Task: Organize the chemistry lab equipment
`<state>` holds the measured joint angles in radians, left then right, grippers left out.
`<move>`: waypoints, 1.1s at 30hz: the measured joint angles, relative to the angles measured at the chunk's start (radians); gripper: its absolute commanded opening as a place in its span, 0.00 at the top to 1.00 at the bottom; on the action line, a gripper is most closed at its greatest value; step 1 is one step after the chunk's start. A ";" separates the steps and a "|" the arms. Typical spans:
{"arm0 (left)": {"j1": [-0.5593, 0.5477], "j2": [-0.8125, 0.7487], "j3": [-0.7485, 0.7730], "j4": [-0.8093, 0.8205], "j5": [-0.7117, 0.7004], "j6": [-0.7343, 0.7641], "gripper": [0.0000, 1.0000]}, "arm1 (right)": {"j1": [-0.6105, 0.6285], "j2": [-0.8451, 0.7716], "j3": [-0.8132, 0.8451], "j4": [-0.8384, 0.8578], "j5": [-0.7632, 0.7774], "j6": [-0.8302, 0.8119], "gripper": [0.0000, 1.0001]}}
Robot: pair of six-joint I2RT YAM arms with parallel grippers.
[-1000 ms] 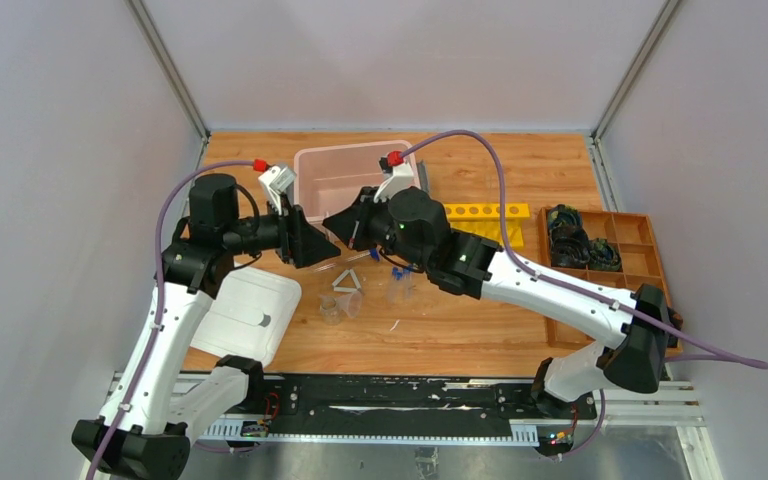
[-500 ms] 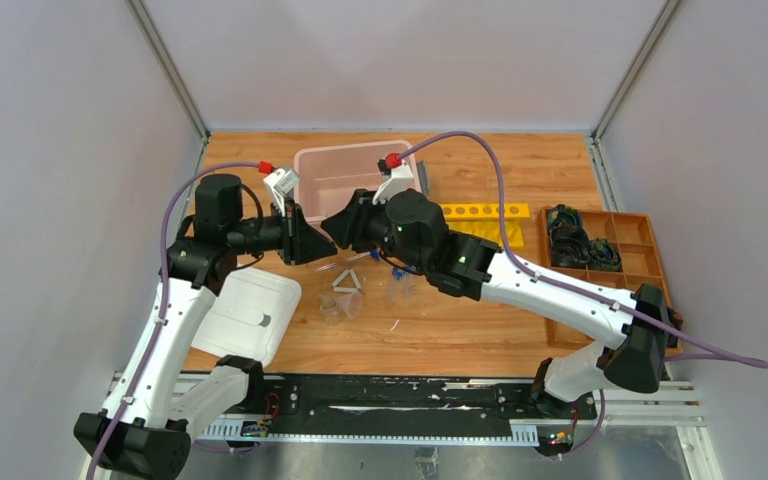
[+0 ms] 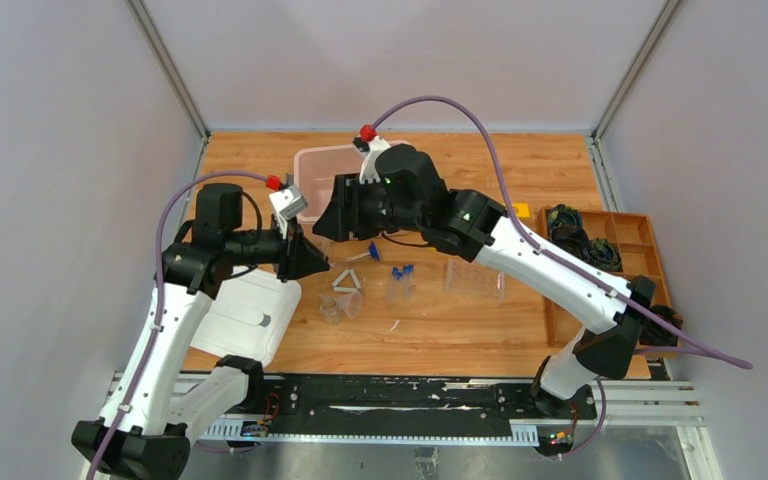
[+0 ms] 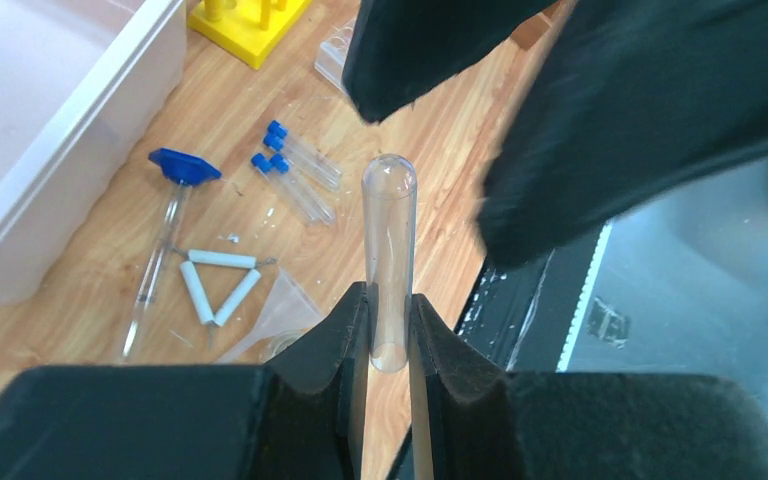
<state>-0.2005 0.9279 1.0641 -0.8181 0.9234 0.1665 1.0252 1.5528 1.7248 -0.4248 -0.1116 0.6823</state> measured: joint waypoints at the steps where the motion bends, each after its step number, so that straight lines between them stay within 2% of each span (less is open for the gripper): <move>1: 0.000 -0.006 0.000 -0.005 0.000 0.021 0.83 | 0.000 0.009 0.009 -0.019 -0.024 -0.006 0.51; 11: 0.000 -0.022 0.013 -0.053 -0.011 0.121 0.83 | 0.000 0.072 0.029 -0.124 -0.114 -0.029 0.55; 17: 0.000 -0.022 0.013 -0.053 -0.012 0.134 0.83 | 0.000 0.095 0.060 -0.127 -0.133 -0.032 0.70; 20: 0.000 -0.022 0.013 -0.054 -0.013 0.136 0.81 | 0.000 0.106 0.071 -0.127 -0.148 -0.035 0.81; 22: 0.000 -0.022 0.013 -0.062 -0.020 0.136 0.71 | -0.003 0.112 0.071 -0.130 -0.152 -0.039 0.93; 24: 0.000 -0.022 0.013 -0.067 -0.029 0.136 0.40 | -0.007 0.115 0.071 -0.133 -0.157 -0.040 1.00; 26: 0.000 -0.021 0.016 -0.068 -0.040 0.137 0.12 | -0.011 0.116 0.071 -0.138 -0.161 -0.045 1.00; 27: 0.000 -0.020 0.021 -0.069 -0.048 0.125 0.02 | -0.014 0.116 0.071 -0.142 -0.164 -0.047 1.00; 33: 0.000 0.000 0.058 -0.070 -0.116 0.094 0.00 | -0.087 0.101 0.065 -0.200 -0.149 -0.094 1.00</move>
<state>-0.2008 0.9276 1.1217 -0.8883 0.8070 0.2607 0.9379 1.6535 1.7897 -0.6243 -0.2607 0.5880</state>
